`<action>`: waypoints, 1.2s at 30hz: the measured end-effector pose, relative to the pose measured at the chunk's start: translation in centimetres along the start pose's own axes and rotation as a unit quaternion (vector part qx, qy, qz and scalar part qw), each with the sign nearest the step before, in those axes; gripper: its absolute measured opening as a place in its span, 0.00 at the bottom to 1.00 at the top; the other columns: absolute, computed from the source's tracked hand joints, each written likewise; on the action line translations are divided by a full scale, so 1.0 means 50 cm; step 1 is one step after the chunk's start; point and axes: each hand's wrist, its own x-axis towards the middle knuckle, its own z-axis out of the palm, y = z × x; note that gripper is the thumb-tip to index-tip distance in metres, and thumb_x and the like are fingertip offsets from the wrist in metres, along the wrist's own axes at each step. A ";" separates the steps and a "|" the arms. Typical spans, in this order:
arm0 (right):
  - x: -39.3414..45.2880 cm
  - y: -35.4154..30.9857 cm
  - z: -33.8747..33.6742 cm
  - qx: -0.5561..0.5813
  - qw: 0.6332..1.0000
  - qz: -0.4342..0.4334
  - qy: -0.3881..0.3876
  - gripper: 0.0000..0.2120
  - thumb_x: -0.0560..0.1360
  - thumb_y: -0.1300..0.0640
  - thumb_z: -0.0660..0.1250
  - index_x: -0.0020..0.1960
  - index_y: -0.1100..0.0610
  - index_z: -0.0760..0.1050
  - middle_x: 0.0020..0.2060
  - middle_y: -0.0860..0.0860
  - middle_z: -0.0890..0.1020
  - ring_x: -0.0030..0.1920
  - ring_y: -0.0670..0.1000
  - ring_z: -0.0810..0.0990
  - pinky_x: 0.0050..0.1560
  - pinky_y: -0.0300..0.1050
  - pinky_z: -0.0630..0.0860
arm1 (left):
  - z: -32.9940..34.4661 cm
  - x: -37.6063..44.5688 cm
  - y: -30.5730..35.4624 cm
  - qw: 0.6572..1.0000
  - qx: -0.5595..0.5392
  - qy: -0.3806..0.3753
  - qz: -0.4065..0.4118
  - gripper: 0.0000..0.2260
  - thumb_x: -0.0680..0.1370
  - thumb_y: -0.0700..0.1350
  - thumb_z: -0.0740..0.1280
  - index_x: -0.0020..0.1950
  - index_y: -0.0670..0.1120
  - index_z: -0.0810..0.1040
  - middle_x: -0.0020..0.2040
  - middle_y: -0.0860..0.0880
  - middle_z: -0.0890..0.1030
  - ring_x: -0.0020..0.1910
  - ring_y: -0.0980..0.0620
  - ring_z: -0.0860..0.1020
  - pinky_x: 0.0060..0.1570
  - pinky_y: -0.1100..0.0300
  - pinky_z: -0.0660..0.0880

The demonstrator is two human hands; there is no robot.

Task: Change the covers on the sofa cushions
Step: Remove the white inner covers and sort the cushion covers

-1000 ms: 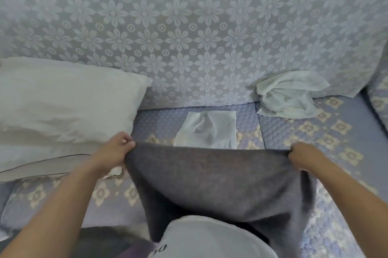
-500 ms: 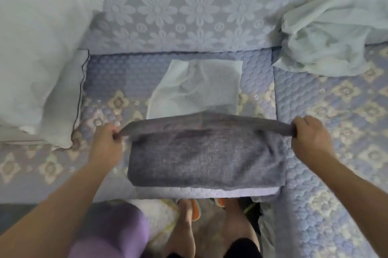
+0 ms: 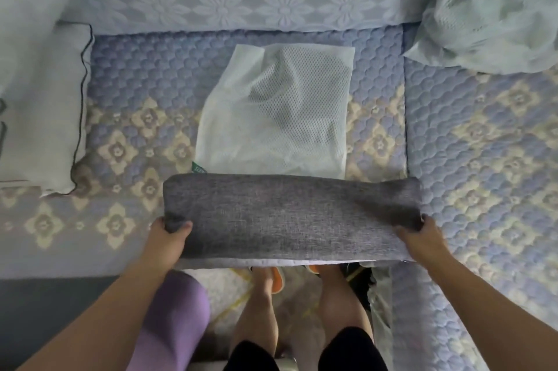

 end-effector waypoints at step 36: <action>-0.112 -0.094 -0.056 0.122 0.990 0.075 0.012 0.22 0.74 0.67 0.65 0.68 0.63 0.73 0.52 0.60 0.81 0.49 0.61 0.80 0.50 0.55 0.79 | 0.165 -0.199 0.117 0.977 0.082 -0.187 0.056 0.12 0.79 0.42 0.65 0.62 0.49 0.74 0.53 0.47 0.82 0.44 0.50 0.79 0.43 0.57 0.73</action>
